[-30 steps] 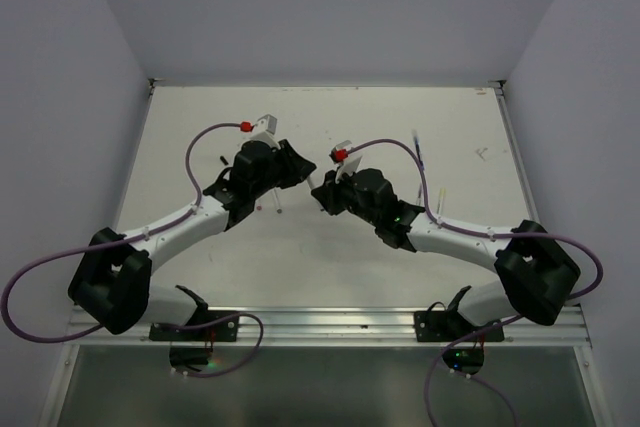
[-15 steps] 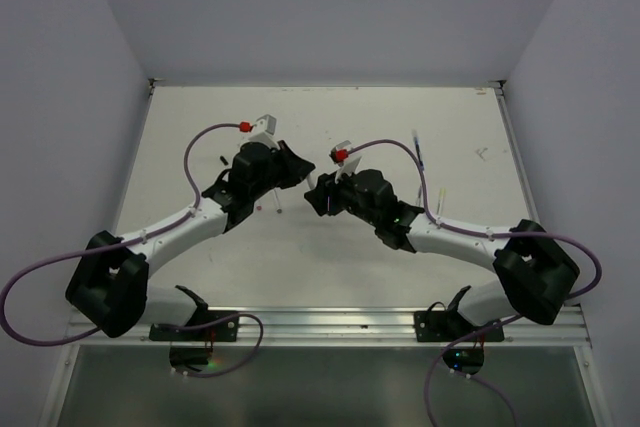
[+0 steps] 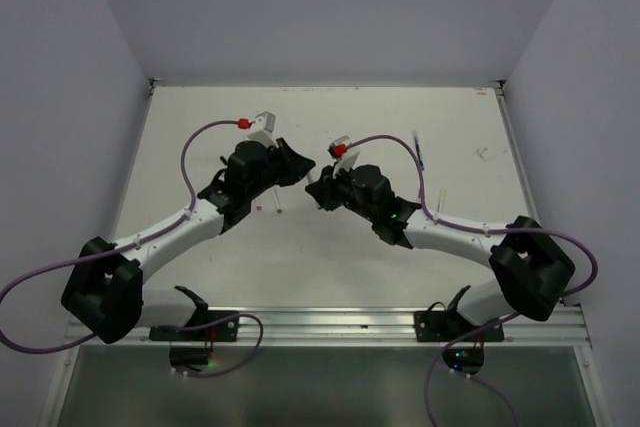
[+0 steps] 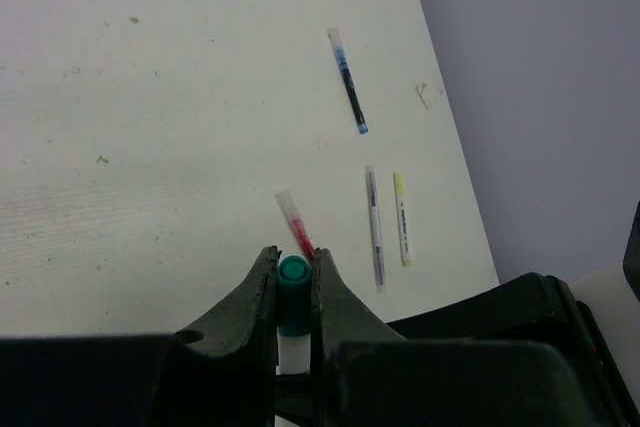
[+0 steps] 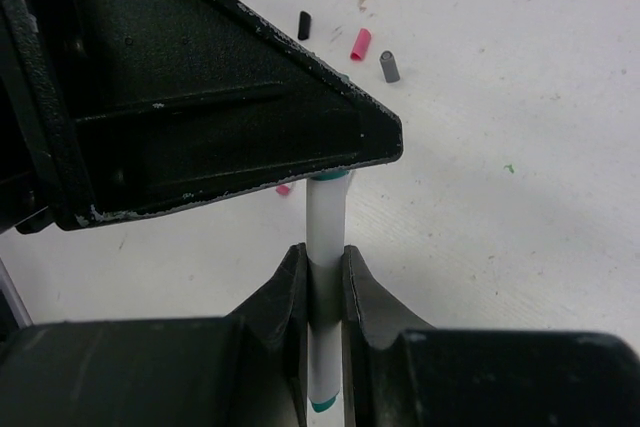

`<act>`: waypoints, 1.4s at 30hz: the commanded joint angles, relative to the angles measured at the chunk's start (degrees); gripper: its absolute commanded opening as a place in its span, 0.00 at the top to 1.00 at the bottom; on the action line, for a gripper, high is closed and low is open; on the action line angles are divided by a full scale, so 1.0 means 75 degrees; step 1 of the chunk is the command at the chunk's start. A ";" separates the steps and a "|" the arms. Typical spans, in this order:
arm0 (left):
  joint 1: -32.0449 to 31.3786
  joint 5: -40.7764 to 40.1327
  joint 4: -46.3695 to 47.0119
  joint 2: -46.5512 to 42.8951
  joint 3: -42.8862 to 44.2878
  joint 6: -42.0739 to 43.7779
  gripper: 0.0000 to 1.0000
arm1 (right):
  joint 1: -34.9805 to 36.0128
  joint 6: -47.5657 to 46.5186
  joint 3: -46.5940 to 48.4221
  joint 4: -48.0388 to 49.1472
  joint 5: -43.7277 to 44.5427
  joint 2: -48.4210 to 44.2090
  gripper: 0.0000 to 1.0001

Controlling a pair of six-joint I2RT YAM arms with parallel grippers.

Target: Open the pen caps

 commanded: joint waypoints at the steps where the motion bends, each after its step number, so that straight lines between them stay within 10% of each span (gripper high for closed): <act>1: 0.0304 -0.0055 0.0534 -0.0128 0.0771 0.0211 1.00 | 0.0054 -0.0119 -0.0230 -0.0031 -0.0164 -0.0352 1.00; 30: 0.3024 -0.1321 0.0698 0.0177 0.2681 -0.1125 1.00 | 0.0124 -0.0435 -0.1426 0.0718 -0.0434 -0.0423 1.00; 42: 0.2312 0.0098 -0.1993 0.2846 0.4403 0.1252 0.92 | 0.0124 -0.0248 -0.1508 0.0754 0.0011 -0.0458 1.00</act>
